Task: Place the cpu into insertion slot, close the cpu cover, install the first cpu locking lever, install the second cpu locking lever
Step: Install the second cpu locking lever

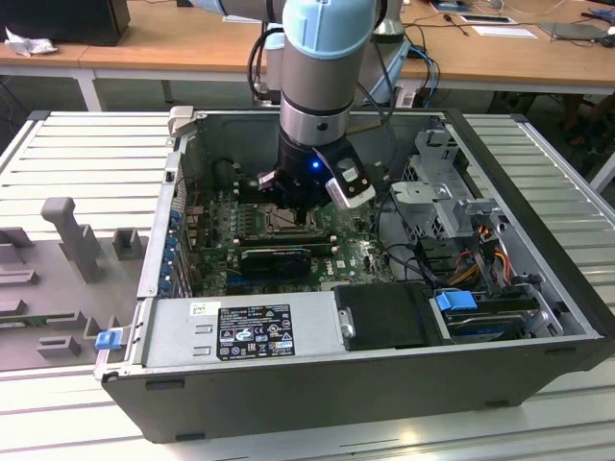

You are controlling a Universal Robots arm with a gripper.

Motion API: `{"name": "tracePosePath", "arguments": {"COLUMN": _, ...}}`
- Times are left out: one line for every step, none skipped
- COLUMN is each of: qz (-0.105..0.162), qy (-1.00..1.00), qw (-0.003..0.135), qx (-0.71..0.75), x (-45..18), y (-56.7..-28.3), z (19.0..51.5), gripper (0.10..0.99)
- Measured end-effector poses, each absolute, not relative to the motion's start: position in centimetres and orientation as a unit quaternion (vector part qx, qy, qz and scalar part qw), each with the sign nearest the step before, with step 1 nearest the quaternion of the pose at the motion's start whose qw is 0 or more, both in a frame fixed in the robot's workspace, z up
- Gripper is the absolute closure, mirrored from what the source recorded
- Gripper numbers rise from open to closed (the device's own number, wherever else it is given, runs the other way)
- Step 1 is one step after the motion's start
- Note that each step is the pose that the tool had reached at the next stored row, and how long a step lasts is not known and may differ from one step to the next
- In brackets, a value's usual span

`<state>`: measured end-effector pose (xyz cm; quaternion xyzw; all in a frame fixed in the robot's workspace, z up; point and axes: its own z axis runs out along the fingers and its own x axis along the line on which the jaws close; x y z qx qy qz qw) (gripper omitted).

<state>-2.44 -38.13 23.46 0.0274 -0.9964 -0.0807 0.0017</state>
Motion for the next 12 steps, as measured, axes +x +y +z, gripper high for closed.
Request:
{"name": "tracePosePath", "arguments": {"qz": -0.081, "qy": -0.996, "qw": 0.002, "qx": 0.027, "x": -2.8, "y": -38.2, "z": 23.5, "gripper": 0.980}}
{"name": "tracePosePath", "arguments": {"qz": -0.081, "qy": -0.996, "qw": 0.002, "qx": 0.027, "x": -3.3, "y": -38.3, "z": 23.5, "gripper": 0.980}}
{"name": "tracePosePath", "arguments": {"qz": -0.081, "qy": -0.996, "qw": 0.002, "qx": 0.027, "x": -4.0, "y": -38.4, "z": 23.4, "gripper": 0.980}}
{"name": "tracePosePath", "arguments": {"qz": -0.081, "qy": -0.996, "qw": 0.002, "qx": 0.027, "x": -4.4, "y": -38.5, "z": 23.4, "gripper": 0.980}}
{"name": "tracePosePath", "arguments": {"qz": -0.081, "qy": -0.996, "qw": 0.002, "qx": 0.027, "x": -4.7, "y": -38.6, "z": 23.4, "gripper": 0.980}}
{"name": "tracePosePath", "arguments": {"qz": -0.081, "qy": -0.996, "qw": 0.002, "qx": 0.028, "x": -5.2, "y": -38.6, "z": 23.3, "gripper": 0.980}}
{"name": "tracePosePath", "arguments": {"qz": -0.081, "qy": -0.996, "qw": 0.002, "qx": 0.029, "x": -5.4, "y": -38.6, "z": 23.2, "gripper": 0.980}}
{"name": "tracePosePath", "arguments": {"qz": -0.082, "qy": -0.996, "qw": 0.002, "qx": 0.030, "x": -5.5, "y": -38.7, "z": 23.0, "gripper": 0.980}}
{"name": "tracePosePath", "arguments": {"qz": -0.082, "qy": -0.996, "qw": 0.002, "qx": 0.032, "x": -5.5, "y": -38.7, "z": 22.8, "gripper": 0.980}}
{"name": "tracePosePath", "arguments": {"qz": -0.083, "qy": -0.996, "qw": 0.002, "qx": 0.033, "x": -5.5, "y": -38.7, "z": 22.6, "gripper": 0.980}}
{"name": "tracePosePath", "arguments": {"qz": -0.083, "qy": -0.996, "qw": 0.002, "qx": 0.035, "x": -5.6, "y": -38.7, "z": 22.3, "gripper": 0.980}}
{"name": "tracePosePath", "arguments": {"qz": -0.084, "qy": -0.996, "qw": 0.002, "qx": 0.036, "x": -5.6, "y": -38.7, "z": 22.1, "gripper": 0.980}}
